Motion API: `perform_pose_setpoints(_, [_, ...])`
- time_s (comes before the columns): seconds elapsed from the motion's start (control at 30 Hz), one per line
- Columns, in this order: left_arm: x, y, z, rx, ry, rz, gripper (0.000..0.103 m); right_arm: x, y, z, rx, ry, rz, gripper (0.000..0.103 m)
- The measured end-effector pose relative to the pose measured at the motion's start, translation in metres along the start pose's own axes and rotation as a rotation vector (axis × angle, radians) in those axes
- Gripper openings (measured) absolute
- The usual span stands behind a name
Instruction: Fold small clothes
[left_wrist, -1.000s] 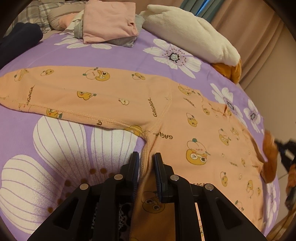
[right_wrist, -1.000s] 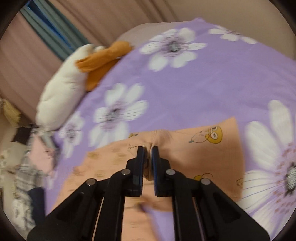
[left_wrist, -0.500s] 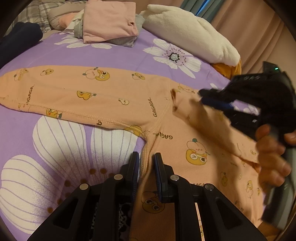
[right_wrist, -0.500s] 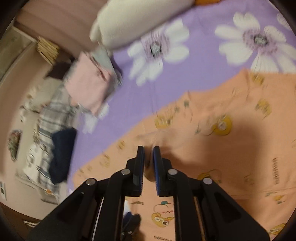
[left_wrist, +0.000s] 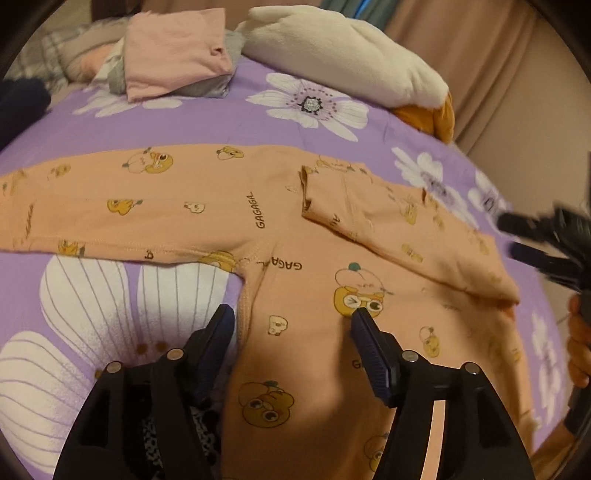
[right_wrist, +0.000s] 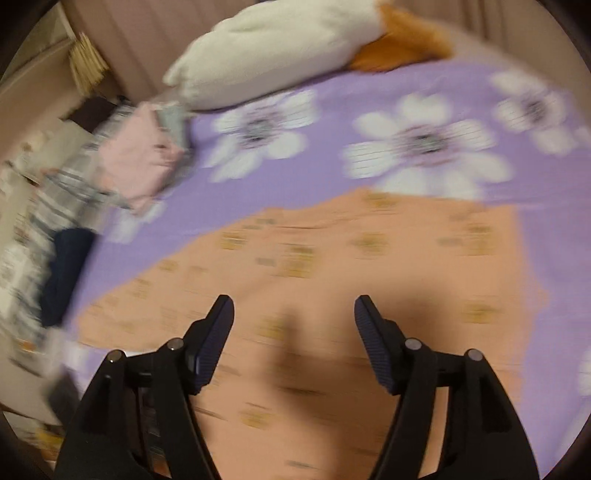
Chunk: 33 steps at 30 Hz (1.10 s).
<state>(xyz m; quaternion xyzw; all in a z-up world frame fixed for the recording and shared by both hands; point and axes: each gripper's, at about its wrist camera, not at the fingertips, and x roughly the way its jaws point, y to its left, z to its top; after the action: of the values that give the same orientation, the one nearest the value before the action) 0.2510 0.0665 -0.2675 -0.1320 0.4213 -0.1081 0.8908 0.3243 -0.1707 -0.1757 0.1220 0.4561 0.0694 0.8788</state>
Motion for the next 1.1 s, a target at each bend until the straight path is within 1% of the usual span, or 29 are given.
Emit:
perform_pose_setpoints(0.07, [0.000,0.000,-0.001,0.004,0.000,0.005,0.066,-0.012,-0.021,-0.011,-0.044,-0.041,-0.114,0.068])
perform_pose_setpoints(0.13, [0.000,0.000,-0.001,-0.009,-0.004,-0.011,0.066,-0.019,-0.042,-0.019,-0.039,-0.058,-0.155,0.068])
perform_pose_setpoints(0.17, [0.000,0.001,-0.001,-0.019,-0.008,-0.023,0.066,-0.021,-0.055,-0.024,-0.016,-0.061,-0.168,0.070])
perform_pose_setpoints(0.2, [0.000,0.002,-0.002,-0.023,-0.010,-0.029,0.066,-0.021,-0.071,-0.031,0.024,-0.058,-0.165,0.073])
perform_pose_setpoints(0.27, [-0.001,0.004,-0.002,-0.031,-0.016,-0.041,0.066,-0.013,-0.102,-0.044,0.101,-0.032,-0.127,0.074])
perform_pose_setpoints(0.33, [-0.002,0.006,-0.002,-0.037,-0.017,-0.050,0.066,-0.008,-0.122,-0.059,0.156,-0.038,-0.095,0.074])
perform_pose_setpoints(0.37, [-0.003,0.007,-0.003,-0.040,-0.019,-0.055,0.066,-0.004,-0.135,-0.073,0.193,-0.063,-0.049,0.074])
perform_pose_setpoints(0.43, [-0.004,0.010,-0.002,-0.054,-0.022,-0.073,0.066,-0.013,-0.144,-0.083,0.224,-0.134,0.026,0.074])
perform_pose_setpoints(0.47, [-0.005,0.013,-0.002,-0.068,-0.024,-0.088,0.066,-0.015,-0.149,-0.079,0.261,-0.125,0.045,0.074])
perform_pose_setpoints(0.53, [-0.008,0.018,0.000,-0.103,-0.025,-0.110,0.066,-0.009,-0.149,-0.070,0.261,-0.116,0.066,0.076])
perform_pose_setpoints(0.57, [-0.010,0.019,0.001,-0.128,-0.020,-0.107,0.066,-0.003,-0.150,-0.067,0.254,-0.125,0.077,0.075])
perform_pose_setpoints(0.63, [-0.015,0.019,0.006,-0.183,-0.004,-0.061,0.066,0.010,-0.149,-0.066,0.221,-0.139,0.036,0.072])
perform_pose_setpoints(0.67, [-0.018,0.016,0.012,-0.205,0.010,-0.028,0.067,0.010,-0.143,-0.063,0.206,-0.145,0.014,0.063])
perform_pose_setpoints(0.7, [-0.020,0.014,0.017,-0.224,0.013,-0.023,0.067,0.008,-0.142,-0.062,0.210,-0.152,-0.002,0.046])
perform_pose_setpoints(0.73, [-0.022,0.012,0.022,-0.238,0.016,-0.028,0.067,0.008,-0.144,-0.063,0.223,-0.155,-0.015,0.039])
perform_pose_setpoints(0.77, [-0.021,0.008,0.031,-0.249,0.027,-0.046,0.067,0.011,-0.150,-0.064,0.253,-0.155,-0.023,0.031])
perform_pose_setpoints(0.8, [-0.019,0.004,0.040,-0.239,0.034,-0.074,0.067,0.011,-0.155,-0.065,0.268,-0.165,-0.016,0.026])
perform_pose_setpoints(0.83, [-0.015,-0.001,0.047,-0.223,0.045,-0.089,0.067,0.009,-0.158,-0.065,0.278,-0.170,-0.002,0.023])
perform_pose_setpoints(0.87, [-0.008,-0.007,0.056,-0.214,0.071,-0.089,0.067,0.008,-0.163,-0.067,0.295,-0.173,0.032,0.023])
perform_pose_setpoints(0.93, [0.005,-0.016,0.069,-0.226,0.108,-0.099,0.067,0.009,-0.166,-0.068,0.314,-0.170,0.060,0.023])
perform_pose_setpoints(1.0, [0.027,-0.028,0.078,-0.233,0.174,-0.151,0.067,0.008,-0.170,-0.070,0.330,-0.171,0.090,0.026])
perform_pose_setpoints(1.07, [0.055,-0.037,0.081,-0.263,0.277,-0.165,0.067,0.007,-0.170,-0.072,0.334,-0.175,0.103,0.028])
perform_pose_setpoints(1.1, [0.069,-0.041,0.079,-0.272,0.327,-0.155,0.067,0.006,-0.168,-0.072,0.325,-0.178,0.105,0.031])
